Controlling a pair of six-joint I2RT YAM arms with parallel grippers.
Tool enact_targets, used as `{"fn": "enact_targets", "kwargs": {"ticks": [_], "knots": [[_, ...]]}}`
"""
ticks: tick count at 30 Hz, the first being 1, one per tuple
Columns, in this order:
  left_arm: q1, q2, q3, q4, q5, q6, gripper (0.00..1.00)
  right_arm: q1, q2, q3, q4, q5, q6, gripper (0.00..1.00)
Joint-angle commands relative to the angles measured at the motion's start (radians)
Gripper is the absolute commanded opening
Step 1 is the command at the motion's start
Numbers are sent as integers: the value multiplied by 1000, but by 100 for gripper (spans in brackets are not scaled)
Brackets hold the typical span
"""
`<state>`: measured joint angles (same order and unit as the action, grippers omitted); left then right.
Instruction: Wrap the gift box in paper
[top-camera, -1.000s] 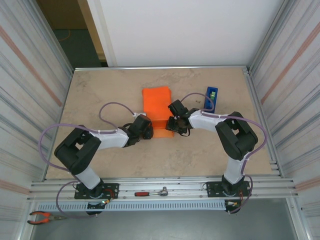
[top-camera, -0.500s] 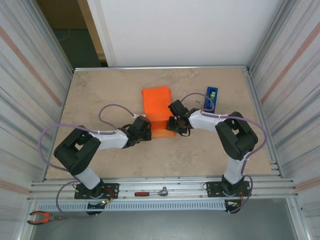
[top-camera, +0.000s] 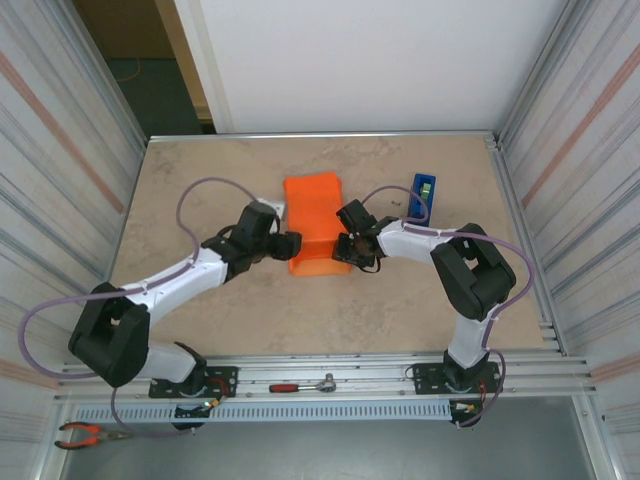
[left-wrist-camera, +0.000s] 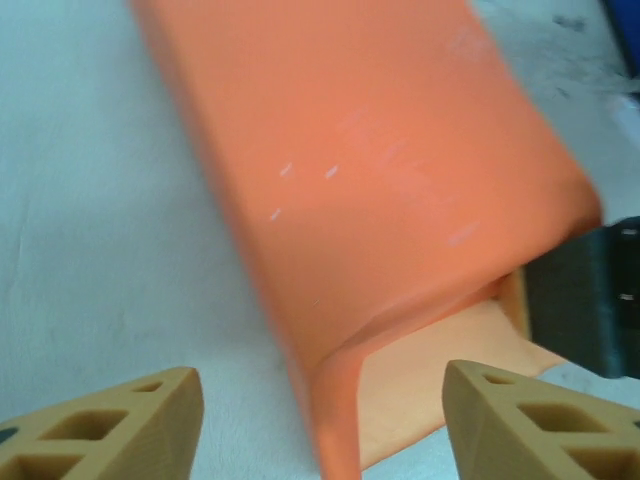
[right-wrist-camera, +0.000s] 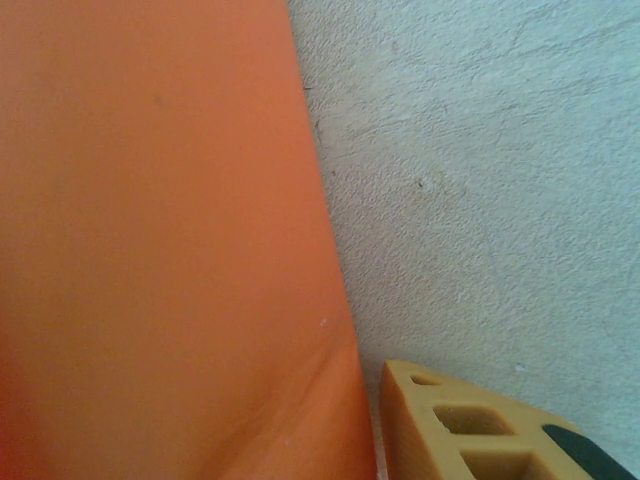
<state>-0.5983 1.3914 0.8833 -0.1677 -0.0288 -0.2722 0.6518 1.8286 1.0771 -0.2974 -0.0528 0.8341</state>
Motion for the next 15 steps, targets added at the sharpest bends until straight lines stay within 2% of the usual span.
{"fn": "enact_targets", "kwargs": {"ticks": [1,4,6,8,15], "knots": [[-1,78,165,-157,109,249,68,-5,3,-20,1,-7,-2,37],[-1,180,329,-303,122,382,70,-5,3,-21,0,-5,-4,37],[-1,230,381,-337,80,464,71,-6,1,-19,1,-4,-5,37],[0,253,386,-326,46,513,72,-7,-1,-19,1,-4,-6,37],[0,245,286,-228,12,520,73,-8,-2,-18,-6,-4,-11,37]]}}
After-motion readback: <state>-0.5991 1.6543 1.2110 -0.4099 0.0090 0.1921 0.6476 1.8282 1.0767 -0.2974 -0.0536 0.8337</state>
